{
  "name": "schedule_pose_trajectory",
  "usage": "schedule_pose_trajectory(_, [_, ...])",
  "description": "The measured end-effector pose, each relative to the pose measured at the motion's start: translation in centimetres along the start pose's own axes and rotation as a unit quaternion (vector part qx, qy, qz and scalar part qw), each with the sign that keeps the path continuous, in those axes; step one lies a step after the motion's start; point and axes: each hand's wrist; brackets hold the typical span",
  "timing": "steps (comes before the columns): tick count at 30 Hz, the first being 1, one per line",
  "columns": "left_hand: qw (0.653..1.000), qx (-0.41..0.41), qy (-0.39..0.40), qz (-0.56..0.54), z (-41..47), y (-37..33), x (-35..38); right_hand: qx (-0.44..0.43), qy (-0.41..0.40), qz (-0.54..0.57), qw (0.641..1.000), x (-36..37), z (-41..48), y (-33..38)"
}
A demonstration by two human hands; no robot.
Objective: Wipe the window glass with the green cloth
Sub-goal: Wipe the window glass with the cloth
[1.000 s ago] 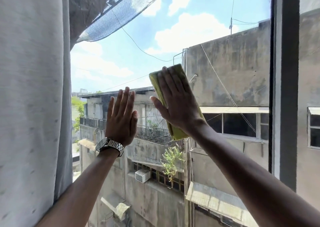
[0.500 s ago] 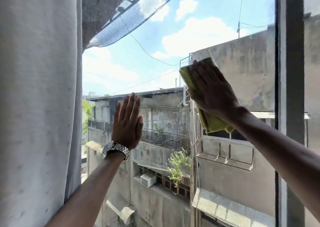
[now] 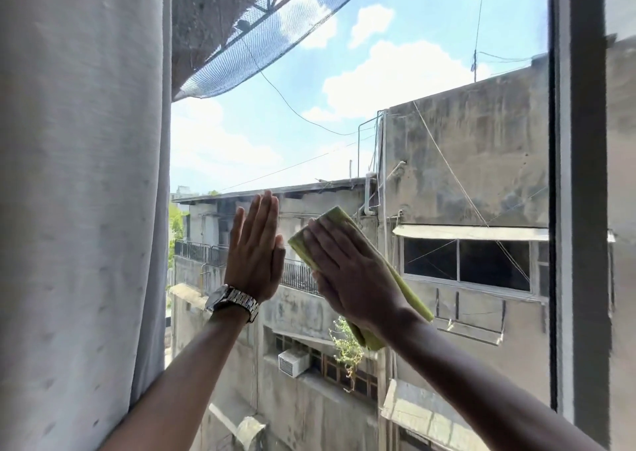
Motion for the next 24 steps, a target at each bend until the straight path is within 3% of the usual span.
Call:
schedule_pose_trajectory(7, [0.999,-0.025,0.020,-0.007,0.1,-0.7,-0.6,-0.043,0.033,-0.063,0.997,-0.5,-8.5,-6.5])
schedule_pose_trajectory(12, [1.000,-0.011,0.001,-0.006,-0.2,-0.4,-0.2,0.074,-0.001,-0.069,0.995,-2.7,-3.7,-10.6])
schedule_pose_trajectory(17, [1.000,0.000,-0.012,-0.007,-0.3,0.2,0.4,0.231,-0.055,-0.002,0.971,-2.6,2.6,-7.1])
schedule_pose_trajectory(19, [1.000,0.002,-0.012,-0.005,-0.2,0.2,0.3,0.204,-0.051,-0.008,0.978,-2.1,3.0,-5.2])
schedule_pose_trajectory(24, [1.000,0.003,-0.012,-0.009,-0.2,-0.1,0.0,0.031,0.002,-0.047,0.998,-0.2,-2.2,-2.5])
Point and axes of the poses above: each hand's wrist, its own z-axis towards the middle knuckle, its own x-axis out of the palm, y = z × x, and after that the axes turned 6 degrees about -z, right-handed
